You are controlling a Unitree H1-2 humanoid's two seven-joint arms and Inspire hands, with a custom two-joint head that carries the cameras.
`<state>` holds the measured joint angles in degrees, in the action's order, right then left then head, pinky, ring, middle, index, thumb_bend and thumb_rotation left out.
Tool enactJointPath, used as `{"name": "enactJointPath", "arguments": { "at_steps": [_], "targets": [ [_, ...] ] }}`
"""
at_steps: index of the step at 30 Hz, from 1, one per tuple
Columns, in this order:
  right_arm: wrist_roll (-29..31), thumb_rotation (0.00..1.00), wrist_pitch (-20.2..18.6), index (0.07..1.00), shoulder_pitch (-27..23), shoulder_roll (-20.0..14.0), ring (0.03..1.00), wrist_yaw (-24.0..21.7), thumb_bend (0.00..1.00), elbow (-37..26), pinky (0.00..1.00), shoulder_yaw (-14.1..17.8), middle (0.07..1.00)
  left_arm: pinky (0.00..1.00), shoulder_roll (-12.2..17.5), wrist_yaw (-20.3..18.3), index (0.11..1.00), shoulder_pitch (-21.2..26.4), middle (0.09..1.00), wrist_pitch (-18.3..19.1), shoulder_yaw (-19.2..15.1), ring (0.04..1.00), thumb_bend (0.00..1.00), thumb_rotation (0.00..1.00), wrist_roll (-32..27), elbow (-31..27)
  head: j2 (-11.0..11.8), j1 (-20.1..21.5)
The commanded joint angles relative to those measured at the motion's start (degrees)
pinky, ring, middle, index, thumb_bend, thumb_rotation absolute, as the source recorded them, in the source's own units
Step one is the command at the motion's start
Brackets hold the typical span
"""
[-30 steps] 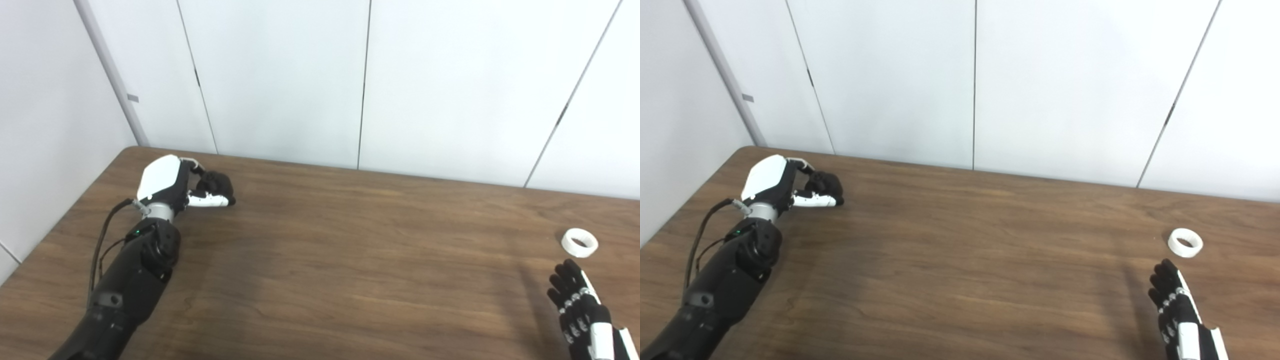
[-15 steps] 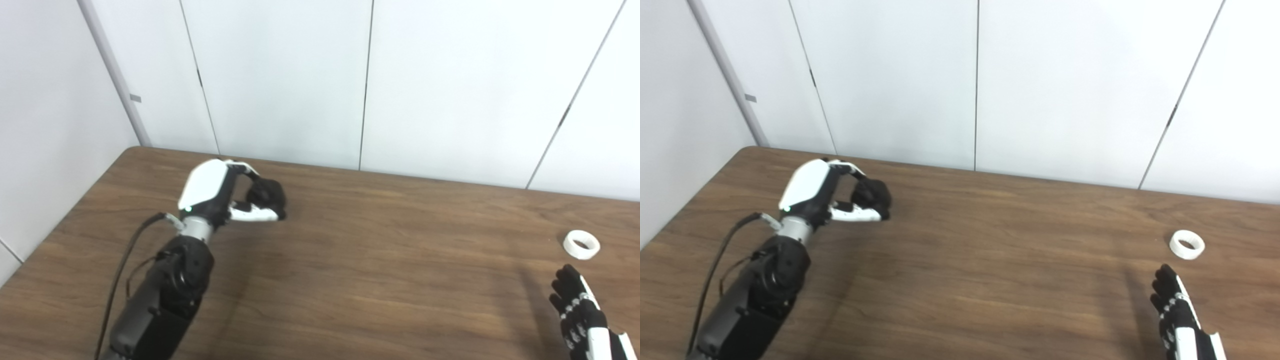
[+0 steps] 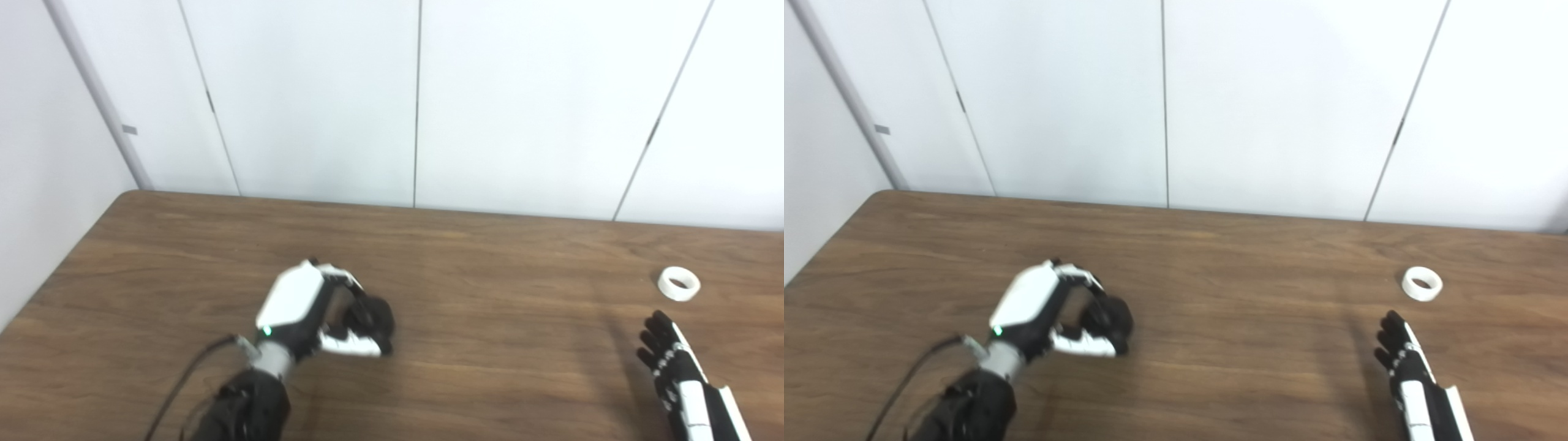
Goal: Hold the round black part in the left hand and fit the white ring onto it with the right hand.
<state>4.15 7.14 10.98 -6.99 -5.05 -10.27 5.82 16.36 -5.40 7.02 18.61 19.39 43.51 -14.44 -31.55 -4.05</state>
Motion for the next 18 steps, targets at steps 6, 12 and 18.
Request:
{"name": "enactJointPath", "arguments": {
  "at_steps": [6,12,18],
  "targets": [
    [-1.1,0.94,0.0,0.934,3.5,3.9,0.95,2.2,0.5,0.5,0.94,-2.6,0.95,1.0,-3.9,2.3,0.483,-1.6,0.759,-5.8,4.8,0.867,0.52,0.05,5.7,-0.6,-1.0,2.8],
    [-2.1,0.97,-0.7,0.939,3.5,4.3,0.948,3.8,0.48,-0.6,0.93,-4.0,0.951,1.0,-5.7,3.4,0.483,-3.7,0.755,-9.2,7.0,0.865,0.52,0.05,8.5,0.9,-1.6,4.6],
    [-2.8,1.0,-2.3,0.946,3.6,4.4,0.951,5.1,0.45,-2.1,0.94,-5.2,0.952,1.0,-6.8,3.6,0.483,-5.4,0.763,-10.9,8.6,0.876,0.52,0.05,10.2,1.9,-2.5,6.1]
  ]
}}
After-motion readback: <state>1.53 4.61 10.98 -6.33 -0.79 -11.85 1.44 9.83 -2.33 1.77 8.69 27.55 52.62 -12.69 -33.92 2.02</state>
